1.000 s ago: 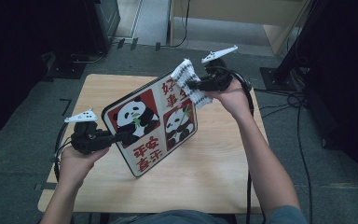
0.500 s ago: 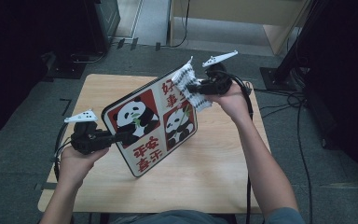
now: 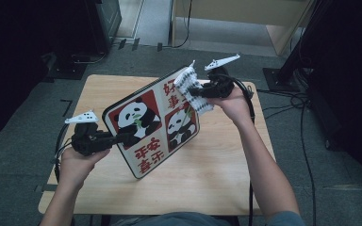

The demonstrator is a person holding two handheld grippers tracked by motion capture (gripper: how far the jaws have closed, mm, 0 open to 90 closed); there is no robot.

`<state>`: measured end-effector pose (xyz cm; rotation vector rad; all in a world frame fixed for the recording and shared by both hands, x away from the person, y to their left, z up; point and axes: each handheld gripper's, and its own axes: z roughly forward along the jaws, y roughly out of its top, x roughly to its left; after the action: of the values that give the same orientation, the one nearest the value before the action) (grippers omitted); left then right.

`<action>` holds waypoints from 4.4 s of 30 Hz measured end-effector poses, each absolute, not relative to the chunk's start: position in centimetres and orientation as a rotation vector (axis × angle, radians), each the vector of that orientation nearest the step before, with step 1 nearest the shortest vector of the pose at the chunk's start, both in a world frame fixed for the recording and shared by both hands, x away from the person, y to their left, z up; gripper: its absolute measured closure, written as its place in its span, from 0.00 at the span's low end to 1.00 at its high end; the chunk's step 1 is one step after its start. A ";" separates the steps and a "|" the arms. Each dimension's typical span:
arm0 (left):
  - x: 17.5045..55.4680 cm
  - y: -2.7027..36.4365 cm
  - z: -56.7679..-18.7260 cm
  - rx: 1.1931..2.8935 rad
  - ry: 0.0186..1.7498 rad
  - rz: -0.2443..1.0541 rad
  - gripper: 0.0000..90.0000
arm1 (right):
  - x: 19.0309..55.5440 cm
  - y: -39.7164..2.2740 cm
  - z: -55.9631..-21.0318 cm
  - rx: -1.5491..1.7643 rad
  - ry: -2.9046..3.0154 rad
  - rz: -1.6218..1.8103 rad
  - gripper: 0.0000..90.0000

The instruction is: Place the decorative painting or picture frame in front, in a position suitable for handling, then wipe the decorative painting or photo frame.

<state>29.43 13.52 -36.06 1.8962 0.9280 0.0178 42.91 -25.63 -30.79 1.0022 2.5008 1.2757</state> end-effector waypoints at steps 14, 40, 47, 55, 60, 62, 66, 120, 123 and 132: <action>29.5 13.6 -36.1 1.899 0.926 0.012 0.88 | 42.3 -25.7 -31.7 0.993 2.490 1.314 0.86; 29.4 13.6 -36.1 1.903 0.920 0.010 0.88 | 41.8 -26.2 -33.6 1.030 2.529 1.289 0.86; 29.4 13.6 -36.1 1.900 0.920 0.008 0.88 | 41.5 -26.2 -34.0 1.041 2.539 1.272 0.86; 29.4 13.6 -36.1 1.900 0.920 0.008 0.88 | 41.3 -26.5 -34.8 1.061 2.551 1.249 0.86; 29.4 13.7 -36.1 1.899 0.920 0.007 0.88 | 41.2 -26.6 -35.4 1.064 2.562 1.232 0.86; 29.4 13.7 -36.1 1.899 0.920 0.007 0.88 | 41.2 -26.6 -35.6 1.065 2.563 1.233 0.86; 29.4 13.7 -36.1 1.899 0.921 0.007 0.88 | 41.3 -26.8 -36.0 1.076 2.568 1.227 0.86; 29.4 13.7 -36.1 1.896 0.921 -0.002 0.88 | 41.0 -26.7 -41.6 1.156 2.690 1.091 0.85; 29.4 13.7 -36.1 1.898 0.920 -0.002 0.88 | 40.9 -26.7 -42.1 1.173 2.706 1.072 0.85; 29.5 13.8 -36.1 1.897 0.917 -0.005 0.88 | 40.4 -26.6 -43.5 1.197 2.734 1.043 0.85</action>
<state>29.46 13.77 -36.12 1.8966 0.9171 -0.0049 40.42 -26.59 -43.54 1.1973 2.7339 1.0433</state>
